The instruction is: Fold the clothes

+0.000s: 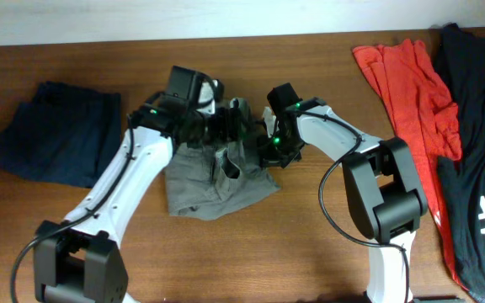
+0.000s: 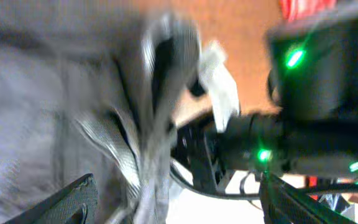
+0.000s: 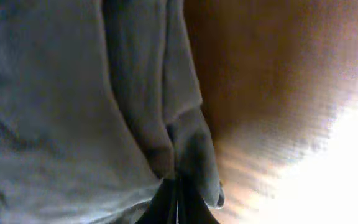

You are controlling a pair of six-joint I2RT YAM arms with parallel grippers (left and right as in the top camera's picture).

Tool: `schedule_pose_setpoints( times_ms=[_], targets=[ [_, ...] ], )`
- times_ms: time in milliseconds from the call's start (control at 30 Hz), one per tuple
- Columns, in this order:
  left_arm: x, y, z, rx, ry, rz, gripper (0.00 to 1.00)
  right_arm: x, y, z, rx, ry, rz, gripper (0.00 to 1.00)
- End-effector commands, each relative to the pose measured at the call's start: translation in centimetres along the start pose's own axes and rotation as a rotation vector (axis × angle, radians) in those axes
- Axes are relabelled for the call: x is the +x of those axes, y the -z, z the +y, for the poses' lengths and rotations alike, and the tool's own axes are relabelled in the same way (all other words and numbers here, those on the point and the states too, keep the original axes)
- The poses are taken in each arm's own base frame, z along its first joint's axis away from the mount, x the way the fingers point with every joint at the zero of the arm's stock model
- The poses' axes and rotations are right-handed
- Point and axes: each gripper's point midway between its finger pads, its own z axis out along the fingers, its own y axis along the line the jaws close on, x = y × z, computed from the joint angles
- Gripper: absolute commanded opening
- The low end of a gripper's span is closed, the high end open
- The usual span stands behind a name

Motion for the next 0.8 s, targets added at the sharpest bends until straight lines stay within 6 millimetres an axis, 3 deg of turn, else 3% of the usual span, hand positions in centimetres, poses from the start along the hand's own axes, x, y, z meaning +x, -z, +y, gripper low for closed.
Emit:
schedule_pose_setpoints(
  times_ms=[0,133,200,233,333,467,500,667,700,733,767],
  targets=[
    [-4.2,4.9,1.0,-0.003,-0.058,-0.151,0.83,0.0,1.9,-2.7,0.095,-0.051,0.010,0.06],
    [-6.7,7.6,7.4,-0.139,0.049,-0.245,0.77,-1.2,8.9,-1.2,0.085,-0.024,-0.089,0.06],
    [-7.1,8.0,9.2,-0.171,0.080,-0.258,0.68,-1.3,11.2,-0.4,0.088,-0.012,-0.128,0.06],
    [-7.3,8.1,10.6,-0.198,0.104,-0.262,0.57,-1.3,13.4,0.6,0.079,0.005,-0.169,0.06],
    [-7.0,6.7,12.7,-0.228,0.140,-0.226,0.40,-0.6,17.7,2.5,0.057,0.036,-0.252,0.06],
    [-6.3,4.5,13.4,-0.233,0.150,-0.173,0.38,0.2,19.4,4.0,0.001,0.092,-0.278,0.06],
    [-5.9,3.4,13.5,-0.227,0.153,-0.143,0.38,0.8,19.4,3.9,0.008,0.095,-0.258,0.06],
    [-5.1,2.0,12.9,-0.220,0.143,-0.104,0.37,1.3,18.3,2.2,0.083,0.064,-0.210,0.07],
    [-5.1,2.0,12.8,-0.219,0.141,-0.102,0.37,1.3,18.3,2.0,0.088,0.062,-0.208,0.14],
    [-4.9,1.9,12.8,-0.217,0.141,-0.097,0.37,1.4,18.2,1.9,0.096,0.059,-0.203,0.38],
    [-4.8,1.9,12.8,-0.218,0.145,-0.090,0.37,1.4,18.2,1.5,0.118,0.056,-0.204,0.52]
  ],
)
